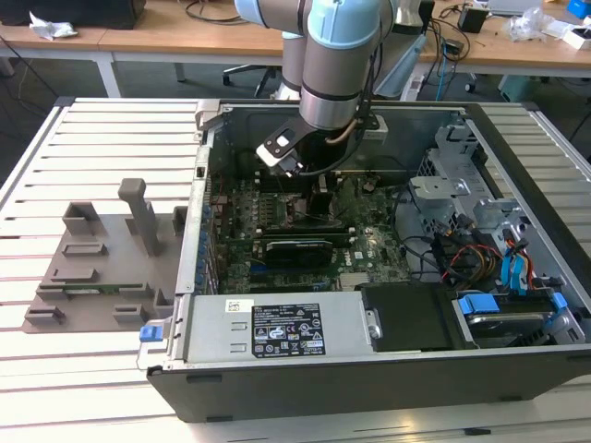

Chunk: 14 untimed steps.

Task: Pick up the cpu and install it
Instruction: 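Place the cpu into insertion slot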

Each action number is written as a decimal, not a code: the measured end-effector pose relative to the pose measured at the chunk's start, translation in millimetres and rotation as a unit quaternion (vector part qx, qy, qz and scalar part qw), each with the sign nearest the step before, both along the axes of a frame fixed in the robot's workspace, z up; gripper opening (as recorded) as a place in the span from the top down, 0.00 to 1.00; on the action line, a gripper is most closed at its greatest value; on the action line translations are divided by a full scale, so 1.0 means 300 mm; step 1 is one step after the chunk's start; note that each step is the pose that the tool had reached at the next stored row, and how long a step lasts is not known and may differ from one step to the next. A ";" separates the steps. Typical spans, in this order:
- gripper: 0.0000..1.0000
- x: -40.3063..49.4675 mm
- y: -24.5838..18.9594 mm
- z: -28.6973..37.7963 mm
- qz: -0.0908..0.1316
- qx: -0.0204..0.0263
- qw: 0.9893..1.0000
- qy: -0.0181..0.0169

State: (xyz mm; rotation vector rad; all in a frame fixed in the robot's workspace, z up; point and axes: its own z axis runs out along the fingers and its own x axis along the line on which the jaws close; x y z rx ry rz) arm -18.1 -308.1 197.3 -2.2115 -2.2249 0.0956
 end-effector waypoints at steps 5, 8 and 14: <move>0.38 0.000 0.005 0.002 0.000 0.000 1.000 0.000; 0.38 0.000 0.005 0.018 0.000 0.000 1.000 0.000; 0.59 0.000 0.005 0.062 0.000 0.000 1.000 0.000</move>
